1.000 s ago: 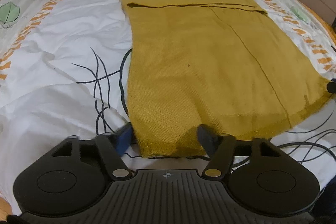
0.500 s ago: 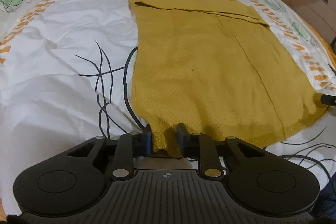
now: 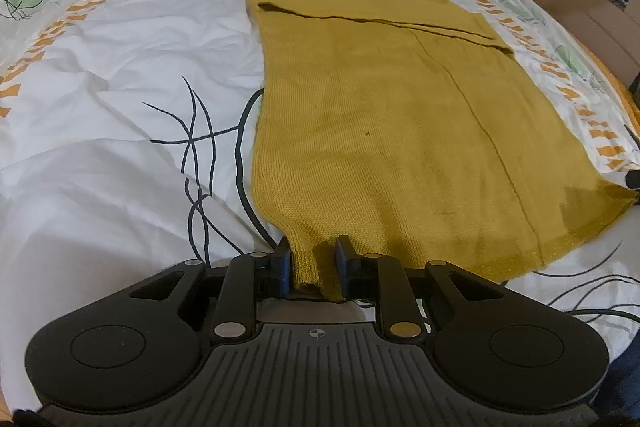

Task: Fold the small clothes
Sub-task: 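Grasp the hem with the left gripper while the right gripper grasps the hem too, then lift the hem with both grippers and carry it over toward the collar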

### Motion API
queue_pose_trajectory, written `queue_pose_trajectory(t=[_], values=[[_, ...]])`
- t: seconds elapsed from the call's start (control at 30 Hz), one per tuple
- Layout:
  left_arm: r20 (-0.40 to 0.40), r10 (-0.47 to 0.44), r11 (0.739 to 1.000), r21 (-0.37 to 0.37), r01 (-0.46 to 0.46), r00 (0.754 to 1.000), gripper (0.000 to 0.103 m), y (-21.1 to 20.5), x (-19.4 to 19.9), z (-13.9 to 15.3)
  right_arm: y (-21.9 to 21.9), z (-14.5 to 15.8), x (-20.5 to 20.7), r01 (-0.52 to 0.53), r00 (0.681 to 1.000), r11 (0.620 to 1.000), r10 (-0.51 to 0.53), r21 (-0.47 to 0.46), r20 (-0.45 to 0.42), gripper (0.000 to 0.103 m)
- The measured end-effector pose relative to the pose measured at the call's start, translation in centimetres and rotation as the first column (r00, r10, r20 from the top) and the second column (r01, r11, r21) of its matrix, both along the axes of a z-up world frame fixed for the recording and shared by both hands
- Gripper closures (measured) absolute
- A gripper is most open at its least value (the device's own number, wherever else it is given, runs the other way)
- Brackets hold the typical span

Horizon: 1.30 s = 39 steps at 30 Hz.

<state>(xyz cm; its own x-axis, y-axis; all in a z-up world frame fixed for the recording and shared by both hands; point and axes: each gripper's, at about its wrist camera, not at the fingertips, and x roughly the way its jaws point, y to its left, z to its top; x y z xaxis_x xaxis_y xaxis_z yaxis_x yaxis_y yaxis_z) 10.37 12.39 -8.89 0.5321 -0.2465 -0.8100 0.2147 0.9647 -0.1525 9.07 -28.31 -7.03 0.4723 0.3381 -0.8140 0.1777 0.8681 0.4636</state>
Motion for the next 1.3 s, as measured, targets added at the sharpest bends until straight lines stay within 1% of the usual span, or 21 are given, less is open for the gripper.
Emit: queue_pose_trajectory(t=[0.13,0.37,0.4,0.47,0.53,0.57,0.6,0.63,0.7,0.93,1.13,1.3], values=[[-0.005,-0.002,1.000,0.001,0.002,1.000,0.082,0.0,0.1,-0.1,-0.3,-0.8,0.4,0.023,1.000,0.999,-0.022,0.045,-0.016,0.031],[-0.010,-0.001,1.000,-0.001,0.001,1.000,0.082,-0.1,0.2,0.0,0.3,-1.3,1.4,0.008,1.000,0.999,-0.008,0.042,0.007,0.029],[-0.008,-0.001,1.000,-0.003,0.001,1.000,0.082,0.0,0.2,0.0,0.4,-1.2,1.5,0.002,1.000,0.999,-0.003,0.039,0.012,0.033],[-0.007,0.001,1.000,-0.004,-0.002,1.000,0.083,0.0,0.2,0.0,0.4,-1.3,1.4,-0.004,1.000,1.000,0.003,0.022,0.018,0.046],[-0.005,0.010,1.000,-0.007,-0.010,1.000,0.087,0.0,0.2,-0.1,0.3,-1.7,1.2,0.001,1.000,1.000,-0.001,0.025,0.009,0.078],[-0.005,0.016,1.000,-0.009,-0.016,1.000,0.088,0.0,0.2,-0.1,0.1,-2.0,1.1,0.005,1.000,0.999,-0.005,0.037,0.007,0.082],[-0.003,0.023,1.000,-0.017,-0.023,1.000,0.091,0.1,0.1,0.0,0.0,-2.2,0.9,0.009,1.000,0.999,-0.009,0.043,0.018,0.085],[-0.002,0.033,0.999,-0.024,-0.033,0.999,0.096,0.3,0.1,0.0,-0.1,-2.2,0.6,0.014,0.999,0.999,-0.016,0.045,0.036,0.086],[0.002,0.053,0.997,-0.050,-0.053,0.999,0.098,0.6,0.1,0.1,-0.2,-1.9,0.2,0.028,0.997,0.998,-0.031,0.058,0.067,0.087],[0.048,0.114,0.986,-0.128,-0.107,0.992,0.099,1.3,0.2,1.4,-1.1,-0.1,-0.5,0.063,0.978,0.993,-0.081,0.099,0.190,0.089],[0.126,0.166,0.972,-0.190,-0.141,0.978,0.099,1.7,1.2,4.2,-1.6,0.8,0.2,0.067,0.962,0.990,-0.098,0.128,0.256,0.090],[0.180,0.201,0.958,-0.241,-0.155,0.963,0.099,2.3,3.1,6.4,-1.7,1.6,1.6,0.062,0.945,0.986,-0.108,0.154,0.309,0.090]])
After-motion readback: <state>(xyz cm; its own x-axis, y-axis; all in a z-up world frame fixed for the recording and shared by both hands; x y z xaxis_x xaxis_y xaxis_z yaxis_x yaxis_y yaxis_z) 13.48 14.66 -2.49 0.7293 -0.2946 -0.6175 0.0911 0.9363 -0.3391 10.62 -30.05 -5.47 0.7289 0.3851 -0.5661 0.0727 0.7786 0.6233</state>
